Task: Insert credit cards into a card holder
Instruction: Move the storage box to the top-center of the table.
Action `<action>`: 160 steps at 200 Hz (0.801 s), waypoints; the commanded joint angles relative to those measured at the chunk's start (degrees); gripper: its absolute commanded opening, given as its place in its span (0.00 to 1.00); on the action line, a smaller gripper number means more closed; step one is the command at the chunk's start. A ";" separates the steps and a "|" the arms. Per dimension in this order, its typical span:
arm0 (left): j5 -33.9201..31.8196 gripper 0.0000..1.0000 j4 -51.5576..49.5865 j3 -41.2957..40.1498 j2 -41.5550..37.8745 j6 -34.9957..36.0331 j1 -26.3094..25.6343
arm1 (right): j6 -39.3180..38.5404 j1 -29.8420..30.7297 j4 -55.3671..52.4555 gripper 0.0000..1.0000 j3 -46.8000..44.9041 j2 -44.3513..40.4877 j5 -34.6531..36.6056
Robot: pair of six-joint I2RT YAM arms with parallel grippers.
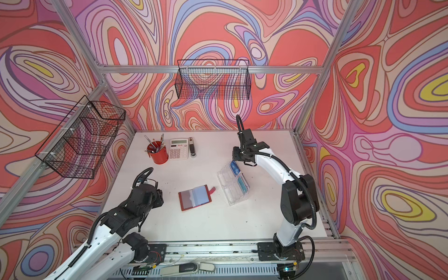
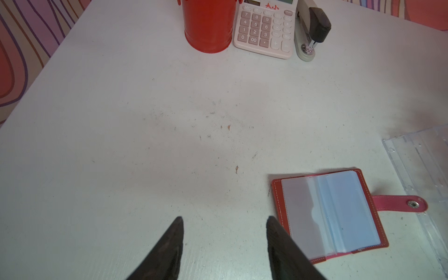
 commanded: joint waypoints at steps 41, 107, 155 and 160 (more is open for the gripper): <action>-2.10 0.63 -1.65 -0.64 -3.17 0.51 -0.01 | -2.91 -0.43 1.51 0.52 -8.91 -5.02 0.98; -2.12 0.62 -1.96 -0.15 -1.45 0.15 0.00 | -2.40 -0.43 2.06 0.59 -18.80 -15.25 -2.03; -2.12 0.62 -2.26 -0.42 -2.50 0.04 -0.01 | -2.04 -0.43 1.41 0.59 -25.75 -20.99 -4.57; -2.12 0.62 -2.26 -0.46 -2.55 -0.01 0.00 | -2.08 -0.42 1.35 0.60 -26.15 -21.59 -4.69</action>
